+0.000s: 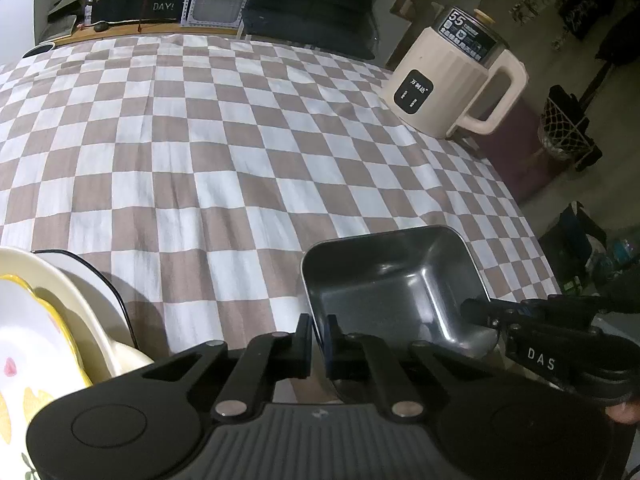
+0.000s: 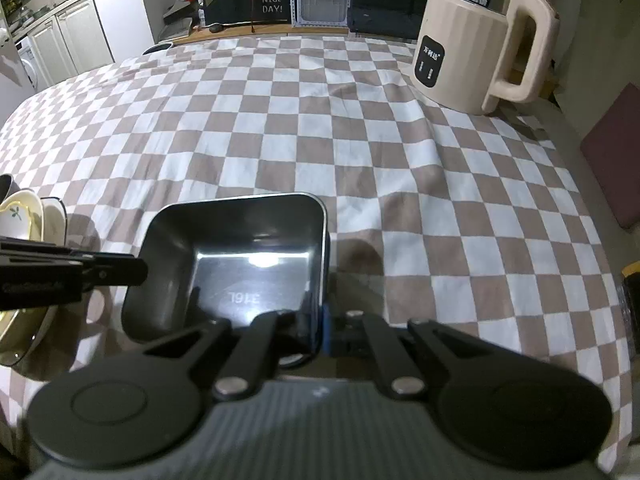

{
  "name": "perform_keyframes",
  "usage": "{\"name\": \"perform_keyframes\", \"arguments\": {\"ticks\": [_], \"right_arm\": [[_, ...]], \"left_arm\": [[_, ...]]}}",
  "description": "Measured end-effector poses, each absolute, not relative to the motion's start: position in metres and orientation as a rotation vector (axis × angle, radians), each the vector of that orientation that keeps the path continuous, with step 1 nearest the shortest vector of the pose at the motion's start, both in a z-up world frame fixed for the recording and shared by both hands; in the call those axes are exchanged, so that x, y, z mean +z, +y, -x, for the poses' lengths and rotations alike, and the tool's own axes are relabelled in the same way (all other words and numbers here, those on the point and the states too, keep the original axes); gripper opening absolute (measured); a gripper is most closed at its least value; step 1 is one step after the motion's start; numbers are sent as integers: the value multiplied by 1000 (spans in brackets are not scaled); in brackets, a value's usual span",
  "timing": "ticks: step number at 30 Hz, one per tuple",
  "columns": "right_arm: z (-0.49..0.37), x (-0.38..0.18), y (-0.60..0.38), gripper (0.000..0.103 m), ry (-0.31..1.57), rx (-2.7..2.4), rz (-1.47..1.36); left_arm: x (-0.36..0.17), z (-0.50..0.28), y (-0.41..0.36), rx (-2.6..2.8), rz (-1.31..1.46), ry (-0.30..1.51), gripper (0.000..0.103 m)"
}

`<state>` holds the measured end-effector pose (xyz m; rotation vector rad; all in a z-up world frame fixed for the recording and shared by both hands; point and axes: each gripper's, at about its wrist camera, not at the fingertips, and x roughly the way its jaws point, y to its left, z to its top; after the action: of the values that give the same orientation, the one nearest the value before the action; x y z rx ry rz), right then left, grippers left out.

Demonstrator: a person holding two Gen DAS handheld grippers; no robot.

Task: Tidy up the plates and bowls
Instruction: 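Lower the second square container onto the stack and open both grippers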

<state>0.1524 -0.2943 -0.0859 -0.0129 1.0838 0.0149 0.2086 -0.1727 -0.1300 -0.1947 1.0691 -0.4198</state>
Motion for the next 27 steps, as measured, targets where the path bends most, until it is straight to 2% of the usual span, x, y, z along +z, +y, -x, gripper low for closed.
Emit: {"name": "perform_keyframes", "arguments": {"ticks": [10, 15, 27], "right_arm": [[-159, -98, -296, 7, 1138, 2, -2], [-165, -110, -308, 19, 1176, 2, -69], [-168, -119, -312, 19, 1193, 13, -108]], "left_arm": [[-130, -209, -173, -423, 188, 1070, 8], [-130, -210, -172, -427, 193, 1072, 9], [-130, -209, -172, -435, 172, 1082, 13]]}}
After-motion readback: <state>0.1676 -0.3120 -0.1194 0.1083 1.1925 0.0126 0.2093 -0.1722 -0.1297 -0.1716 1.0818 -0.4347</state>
